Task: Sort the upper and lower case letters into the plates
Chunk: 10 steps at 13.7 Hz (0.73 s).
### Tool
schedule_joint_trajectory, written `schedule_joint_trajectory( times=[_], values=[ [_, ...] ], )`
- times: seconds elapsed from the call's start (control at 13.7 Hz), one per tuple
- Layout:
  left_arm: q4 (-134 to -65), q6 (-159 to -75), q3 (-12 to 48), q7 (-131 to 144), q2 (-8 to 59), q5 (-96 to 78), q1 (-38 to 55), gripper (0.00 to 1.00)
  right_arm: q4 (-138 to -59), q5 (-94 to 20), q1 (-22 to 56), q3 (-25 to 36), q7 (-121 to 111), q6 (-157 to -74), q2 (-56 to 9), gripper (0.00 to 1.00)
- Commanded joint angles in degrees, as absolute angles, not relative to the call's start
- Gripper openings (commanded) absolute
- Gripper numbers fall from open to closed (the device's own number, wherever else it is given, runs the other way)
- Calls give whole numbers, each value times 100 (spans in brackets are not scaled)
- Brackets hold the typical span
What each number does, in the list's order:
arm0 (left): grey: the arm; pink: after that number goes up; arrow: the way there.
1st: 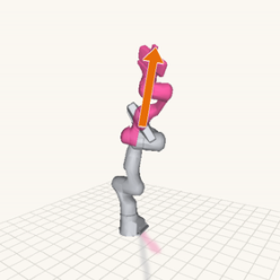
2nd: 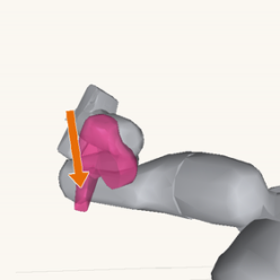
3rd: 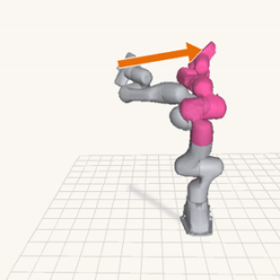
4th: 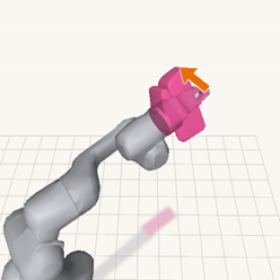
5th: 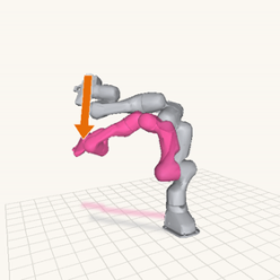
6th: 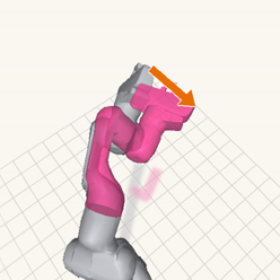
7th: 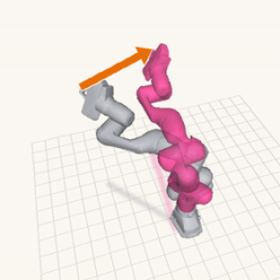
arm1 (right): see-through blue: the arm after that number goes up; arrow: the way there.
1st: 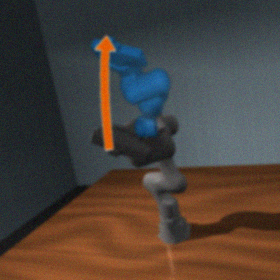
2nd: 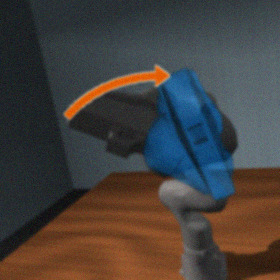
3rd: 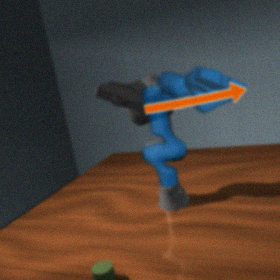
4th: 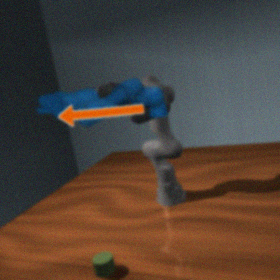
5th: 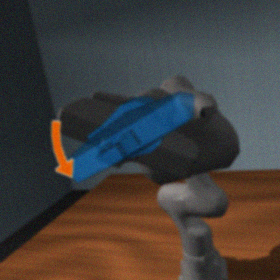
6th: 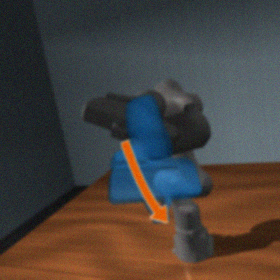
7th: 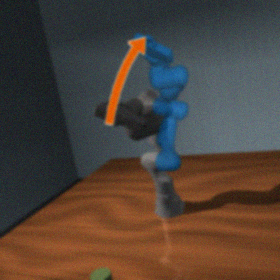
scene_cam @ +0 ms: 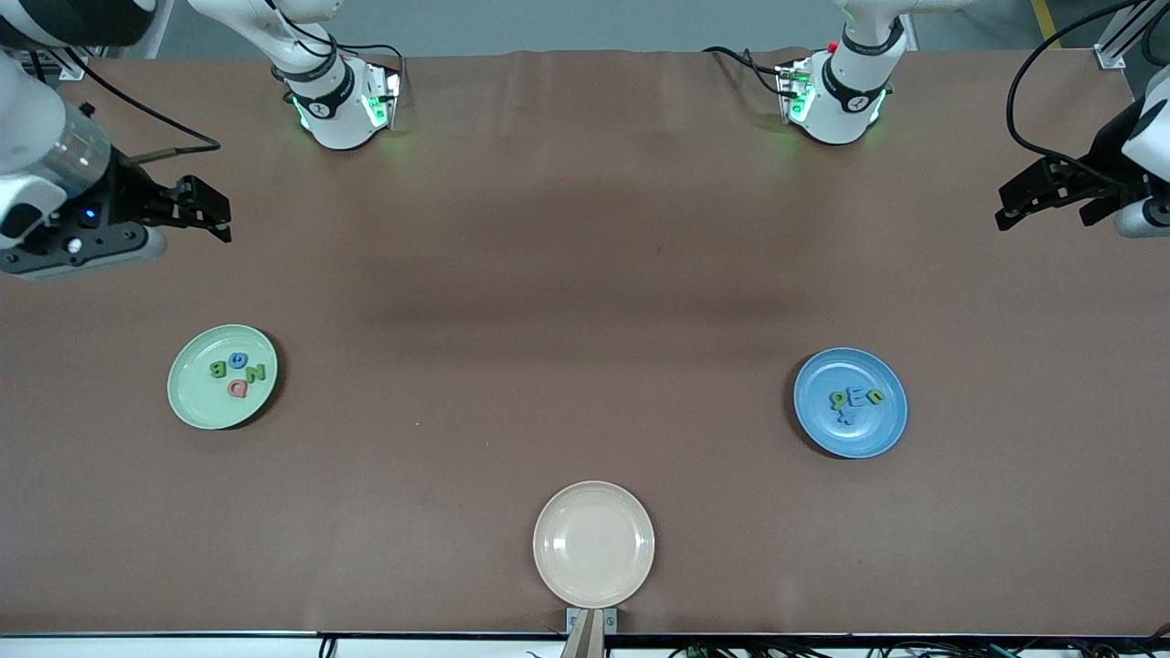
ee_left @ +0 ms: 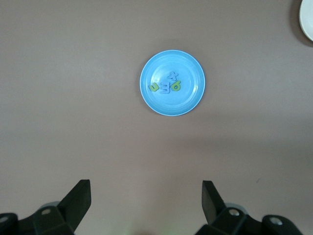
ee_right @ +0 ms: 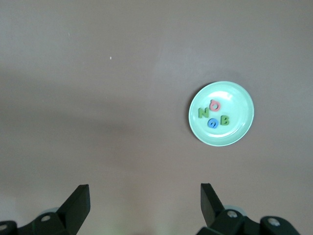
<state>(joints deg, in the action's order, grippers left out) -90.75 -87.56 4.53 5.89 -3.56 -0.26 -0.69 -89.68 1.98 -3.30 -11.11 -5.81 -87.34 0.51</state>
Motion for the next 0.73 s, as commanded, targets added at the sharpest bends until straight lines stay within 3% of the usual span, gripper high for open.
schedule_joint_trajectory(
  times=[0.0, 0.66],
  values=[
    [-9229, -8807, 571, 554, -545, -17, -70, 100, -8798, 273, -571, -1178, -501, -8727, 79, 99],
    [-8859, -8763, 554, 571, -334, -18, -79, 100, -8588, -52, -826, -1169, 62, -8947, 53, 100]
  ],
)
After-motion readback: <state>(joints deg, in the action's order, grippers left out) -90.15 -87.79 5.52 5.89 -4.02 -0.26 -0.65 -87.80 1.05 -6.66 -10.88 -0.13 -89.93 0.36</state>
